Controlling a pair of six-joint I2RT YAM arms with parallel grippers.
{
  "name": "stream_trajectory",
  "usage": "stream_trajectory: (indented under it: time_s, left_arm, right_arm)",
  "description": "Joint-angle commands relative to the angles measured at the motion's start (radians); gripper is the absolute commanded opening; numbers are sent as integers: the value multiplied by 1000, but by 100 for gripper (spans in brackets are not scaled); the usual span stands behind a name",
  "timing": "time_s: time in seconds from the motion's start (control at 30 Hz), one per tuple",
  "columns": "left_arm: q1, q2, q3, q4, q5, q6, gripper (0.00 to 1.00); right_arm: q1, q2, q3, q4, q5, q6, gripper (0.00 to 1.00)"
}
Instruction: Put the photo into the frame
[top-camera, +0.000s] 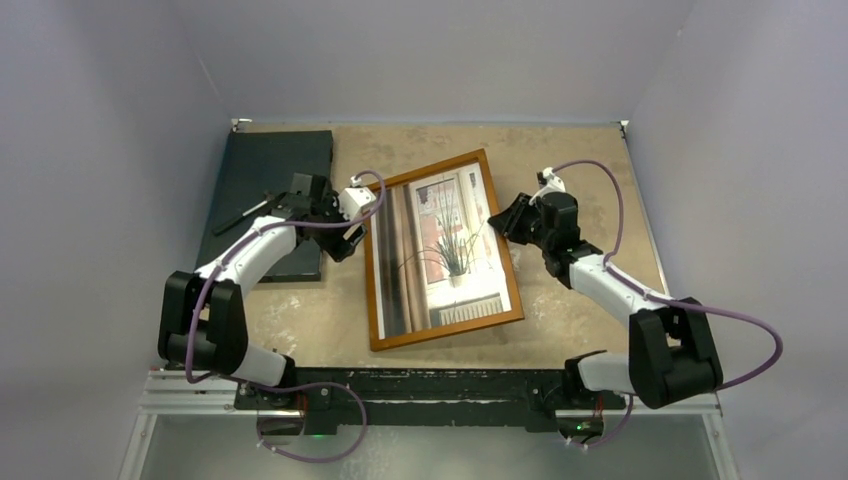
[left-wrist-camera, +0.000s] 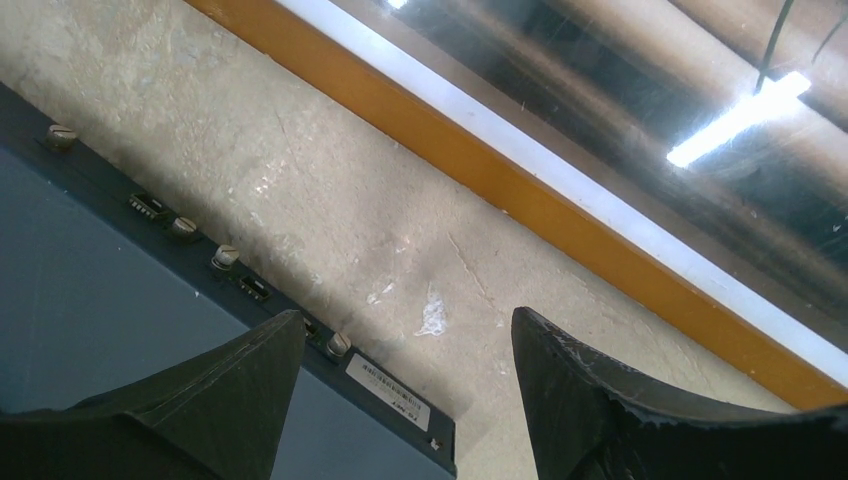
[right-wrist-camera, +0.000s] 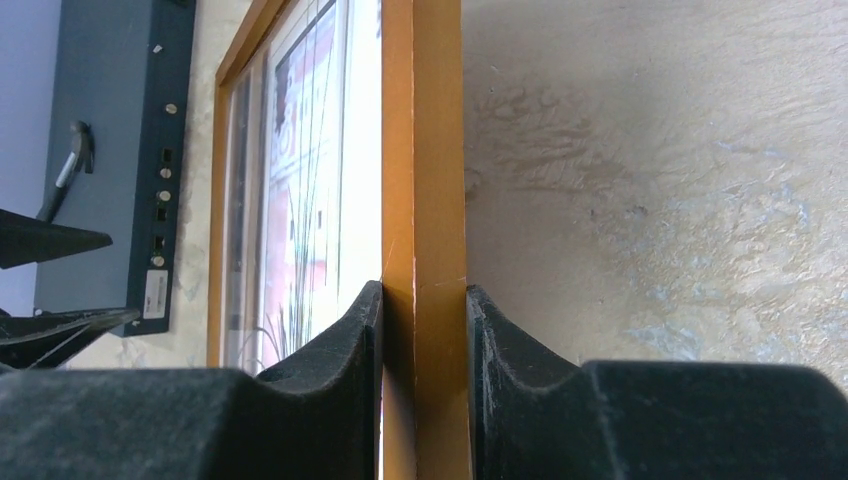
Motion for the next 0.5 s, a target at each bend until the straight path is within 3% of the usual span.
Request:
stream_trajectory:
  time_s: [0.0,0.07,0.13,0.37,0.47]
  left_arm:
    - [-3,17,5,60,32,-65,75]
    - [-4,23,7,68,32,-79,80]
    - [-4,23,7,80,29,-100,91]
    - [1,-1,17,130,-15,-172,96]
    - [8,-8,19,145,-38,-208,97]
  right_arm:
    - [-14,12,-36,57,78,-82,0]
    - [-18,36,-38,49,92,-92,0]
    - [-23,57,-47,44,106,-93,0]
    - [-36,64,-67,46,152,-85,18]
    - [-36,60,-58,33,152,-86,31]
